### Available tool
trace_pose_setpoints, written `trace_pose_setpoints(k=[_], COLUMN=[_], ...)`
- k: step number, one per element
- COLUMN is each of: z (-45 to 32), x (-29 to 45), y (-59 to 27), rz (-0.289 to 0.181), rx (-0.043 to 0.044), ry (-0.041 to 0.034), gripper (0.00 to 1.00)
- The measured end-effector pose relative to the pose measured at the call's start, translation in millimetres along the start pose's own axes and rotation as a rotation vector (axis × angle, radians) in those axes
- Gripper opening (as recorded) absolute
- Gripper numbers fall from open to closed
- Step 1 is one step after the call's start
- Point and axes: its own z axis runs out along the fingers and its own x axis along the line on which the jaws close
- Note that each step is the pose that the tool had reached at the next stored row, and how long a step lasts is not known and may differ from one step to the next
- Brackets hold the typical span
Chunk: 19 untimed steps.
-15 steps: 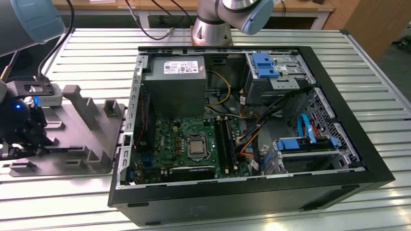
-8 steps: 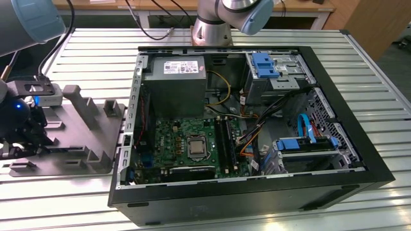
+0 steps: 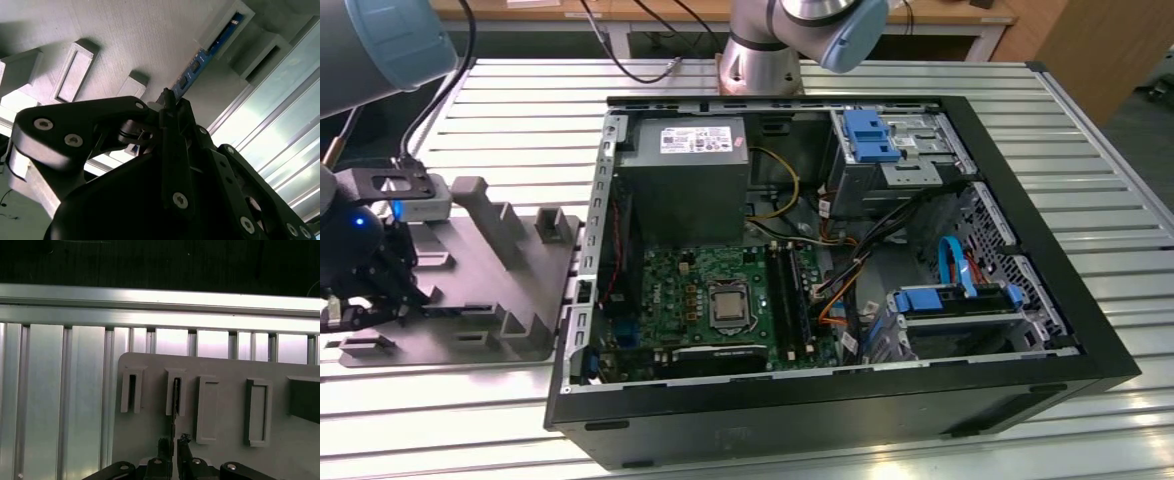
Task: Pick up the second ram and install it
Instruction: 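Pick up the second ram and move it above second insertion slot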
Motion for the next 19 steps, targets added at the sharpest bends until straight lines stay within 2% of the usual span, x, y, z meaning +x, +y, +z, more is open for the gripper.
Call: trace_pose_setpoints(k=[7, 12, 19], z=[0.6, 0.9, 0.8], x=[1.6, 1.7, 1.8], y=[-0.6, -6.0, -6.0], rz=[0.0, 0.0, 0.0], rx=[0.0003, 0.0002, 0.0], ry=[-0.0003, -0.0002, -0.0001], gripper=[0.21, 0.21, 0.21])
